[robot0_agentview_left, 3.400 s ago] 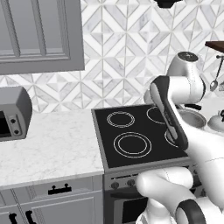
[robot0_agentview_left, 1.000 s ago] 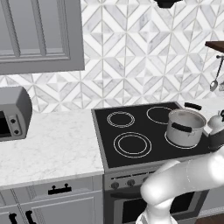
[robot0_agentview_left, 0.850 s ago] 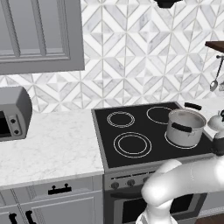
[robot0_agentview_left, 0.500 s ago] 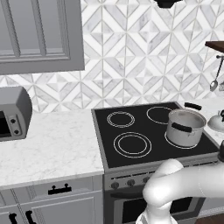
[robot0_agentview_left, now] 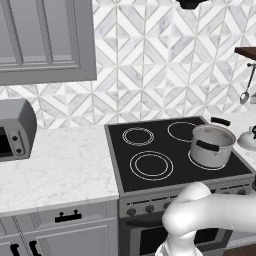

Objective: Pick the kettle from the counter and place it on a stove burner. Then turn the burner on.

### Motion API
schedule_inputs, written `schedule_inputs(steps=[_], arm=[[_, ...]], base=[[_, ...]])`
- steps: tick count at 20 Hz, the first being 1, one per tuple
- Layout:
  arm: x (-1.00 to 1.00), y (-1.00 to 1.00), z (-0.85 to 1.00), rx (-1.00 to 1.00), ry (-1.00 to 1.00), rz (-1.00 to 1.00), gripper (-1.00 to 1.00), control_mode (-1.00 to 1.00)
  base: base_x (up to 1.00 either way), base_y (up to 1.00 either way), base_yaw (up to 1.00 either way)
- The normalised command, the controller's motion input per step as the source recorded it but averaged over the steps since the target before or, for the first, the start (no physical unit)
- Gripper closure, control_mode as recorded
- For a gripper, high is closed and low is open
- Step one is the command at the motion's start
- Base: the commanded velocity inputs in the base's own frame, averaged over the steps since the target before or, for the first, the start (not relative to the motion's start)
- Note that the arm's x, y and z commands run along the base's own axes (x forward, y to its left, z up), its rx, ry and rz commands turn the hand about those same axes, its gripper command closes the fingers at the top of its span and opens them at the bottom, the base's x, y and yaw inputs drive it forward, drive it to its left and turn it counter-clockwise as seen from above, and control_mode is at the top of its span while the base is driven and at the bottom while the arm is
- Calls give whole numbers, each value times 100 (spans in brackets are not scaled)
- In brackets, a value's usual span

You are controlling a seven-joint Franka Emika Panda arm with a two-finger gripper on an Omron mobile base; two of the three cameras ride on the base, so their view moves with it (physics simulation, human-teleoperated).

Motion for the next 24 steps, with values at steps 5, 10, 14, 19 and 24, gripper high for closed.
schedule_inputs(steps=[5, 10, 14, 19, 24], arm=[[19, 0, -1, 0, 0, 8, -100, -100], [29, -9, -2, 0, 0, 3, -100, -100], [29, -21, -3, 0, 0, 3, -100, -100], [48, 0, -1, 0, 0, 3, -100, -100], [28, -19, -16, -4, 0, 9, -100, -100]], base=[[0, 0, 0], [0, 0, 0], [0, 0, 0], [0, 0, 0], [0, 0, 0]])
